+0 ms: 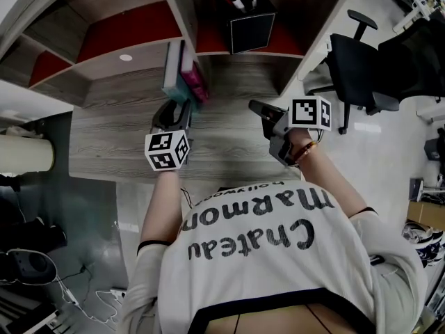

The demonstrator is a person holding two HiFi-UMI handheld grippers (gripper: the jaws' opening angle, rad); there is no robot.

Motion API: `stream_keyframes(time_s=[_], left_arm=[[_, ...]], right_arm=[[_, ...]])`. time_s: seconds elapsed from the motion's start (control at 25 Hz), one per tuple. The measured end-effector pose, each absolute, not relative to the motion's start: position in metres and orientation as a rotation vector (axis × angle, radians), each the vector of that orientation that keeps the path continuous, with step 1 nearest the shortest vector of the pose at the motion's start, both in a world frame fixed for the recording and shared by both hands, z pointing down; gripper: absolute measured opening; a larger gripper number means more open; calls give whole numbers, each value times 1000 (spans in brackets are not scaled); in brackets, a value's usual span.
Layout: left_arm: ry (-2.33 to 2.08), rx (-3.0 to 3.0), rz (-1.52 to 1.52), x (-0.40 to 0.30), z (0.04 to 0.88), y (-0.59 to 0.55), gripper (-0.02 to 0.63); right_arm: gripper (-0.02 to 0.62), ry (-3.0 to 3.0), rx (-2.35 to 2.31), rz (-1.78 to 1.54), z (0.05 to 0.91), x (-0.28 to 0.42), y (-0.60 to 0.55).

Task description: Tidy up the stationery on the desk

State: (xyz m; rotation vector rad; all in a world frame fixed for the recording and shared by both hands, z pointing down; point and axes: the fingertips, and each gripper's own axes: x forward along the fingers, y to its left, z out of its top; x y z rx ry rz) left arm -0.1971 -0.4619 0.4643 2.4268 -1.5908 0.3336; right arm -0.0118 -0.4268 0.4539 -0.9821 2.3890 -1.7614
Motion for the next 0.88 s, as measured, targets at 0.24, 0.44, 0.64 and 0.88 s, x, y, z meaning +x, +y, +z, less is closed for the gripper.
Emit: stream_keyframes(time_s=[0.24,0.44,0.64,0.88], left_arm=[[-1577,2433,338,-195,463,-468,158],[-1577,2433,344,-194,464,-473,158],[-1570,2431,350,-193,465,-477,158],[-1566,2433,347,-194,464,-482,158]], right_arm=[[12,2375,-1002,-1763,457,-5,-426],[12,2359,-1023,-1762,460,3,-426],[12,2346,-1036,-1762,460,9,-424],[12,2332,-1053,-1759,460,15,-423]])
